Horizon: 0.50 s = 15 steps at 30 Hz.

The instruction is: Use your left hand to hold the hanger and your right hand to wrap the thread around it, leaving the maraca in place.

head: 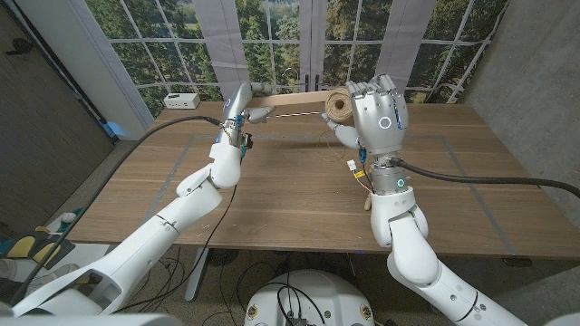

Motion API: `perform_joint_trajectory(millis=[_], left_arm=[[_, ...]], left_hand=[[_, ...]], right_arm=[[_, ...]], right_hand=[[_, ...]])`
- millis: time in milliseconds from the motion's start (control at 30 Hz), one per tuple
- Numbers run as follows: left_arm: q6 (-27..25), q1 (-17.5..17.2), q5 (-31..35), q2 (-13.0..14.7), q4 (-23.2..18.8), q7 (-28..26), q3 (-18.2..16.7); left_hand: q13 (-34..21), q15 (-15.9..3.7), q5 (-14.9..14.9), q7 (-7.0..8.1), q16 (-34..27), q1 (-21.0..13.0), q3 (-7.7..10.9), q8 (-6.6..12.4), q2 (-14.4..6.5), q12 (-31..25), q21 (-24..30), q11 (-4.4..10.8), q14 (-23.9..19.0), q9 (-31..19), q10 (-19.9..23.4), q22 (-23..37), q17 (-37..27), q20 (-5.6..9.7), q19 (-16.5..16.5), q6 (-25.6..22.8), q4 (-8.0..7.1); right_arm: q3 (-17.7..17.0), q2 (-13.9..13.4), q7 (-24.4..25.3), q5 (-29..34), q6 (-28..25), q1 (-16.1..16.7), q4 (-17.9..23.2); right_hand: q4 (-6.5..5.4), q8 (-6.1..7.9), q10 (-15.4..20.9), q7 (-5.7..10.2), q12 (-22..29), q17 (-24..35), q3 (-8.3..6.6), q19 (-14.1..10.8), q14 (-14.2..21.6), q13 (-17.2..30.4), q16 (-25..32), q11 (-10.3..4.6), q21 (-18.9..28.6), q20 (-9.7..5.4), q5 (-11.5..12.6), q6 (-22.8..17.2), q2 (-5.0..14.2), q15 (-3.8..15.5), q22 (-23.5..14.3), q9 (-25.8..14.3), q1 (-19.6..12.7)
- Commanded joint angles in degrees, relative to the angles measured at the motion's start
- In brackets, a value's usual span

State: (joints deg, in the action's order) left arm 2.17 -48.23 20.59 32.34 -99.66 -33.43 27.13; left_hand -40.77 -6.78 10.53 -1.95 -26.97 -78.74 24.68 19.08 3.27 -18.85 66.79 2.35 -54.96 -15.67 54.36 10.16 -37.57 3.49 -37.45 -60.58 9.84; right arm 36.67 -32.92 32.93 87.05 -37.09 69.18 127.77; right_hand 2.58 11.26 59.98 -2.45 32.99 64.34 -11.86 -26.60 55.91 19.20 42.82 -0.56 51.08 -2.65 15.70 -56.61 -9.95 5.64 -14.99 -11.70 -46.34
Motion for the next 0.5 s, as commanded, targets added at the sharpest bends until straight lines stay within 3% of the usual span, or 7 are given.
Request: perform_joint_trajectory(millis=[33,500], left_arm=[[-2.93,2.72,-2.62,-1.24,-0.99,2.37,0.95],[-6.29,4.52,-8.72,-2.1,-2.45,7.04,1.2]], left_hand=[[-0.12,-3.23,0.07,-2.65,0.1,-7.57,1.43,0.35,-8.76,0.25,0.43,-0.09,-1.84,-0.76,0.59,0.08,-0.1,7.48,0.2,-3.1,-0.77],[0.02,-3.32,-0.1,-2.55,0.28,-7.77,1.52,0.3,-8.69,0.55,0.81,0.09,-2.6,-0.73,0.92,0.13,0.35,7.52,-0.16,-3.31,-0.65]], right_arm=[[-0.33,0.96,-0.43,-2.11,-0.05,2.94,-1.88],[0.75,0.24,-1.65,-6.9,0.94,1.16,-6.38]], right_hand=[[-0.09,0.16,4.06,5.77,-0.51,0.25,0.14,0.36,3.24,7.59,-0.13,-4.08,0.52,-7.0,0.22,-6.09,19.22,7.36,0.02,0.05,-19.94],[-0.39,0.0,3.77,7.15,-1.14,0.64,0.81,0.98,3.01,7.85,-1.06,-5.07,1.17,-6.92,0.25,-5.67,19.05,7.36,0.67,0.1,-19.72]])
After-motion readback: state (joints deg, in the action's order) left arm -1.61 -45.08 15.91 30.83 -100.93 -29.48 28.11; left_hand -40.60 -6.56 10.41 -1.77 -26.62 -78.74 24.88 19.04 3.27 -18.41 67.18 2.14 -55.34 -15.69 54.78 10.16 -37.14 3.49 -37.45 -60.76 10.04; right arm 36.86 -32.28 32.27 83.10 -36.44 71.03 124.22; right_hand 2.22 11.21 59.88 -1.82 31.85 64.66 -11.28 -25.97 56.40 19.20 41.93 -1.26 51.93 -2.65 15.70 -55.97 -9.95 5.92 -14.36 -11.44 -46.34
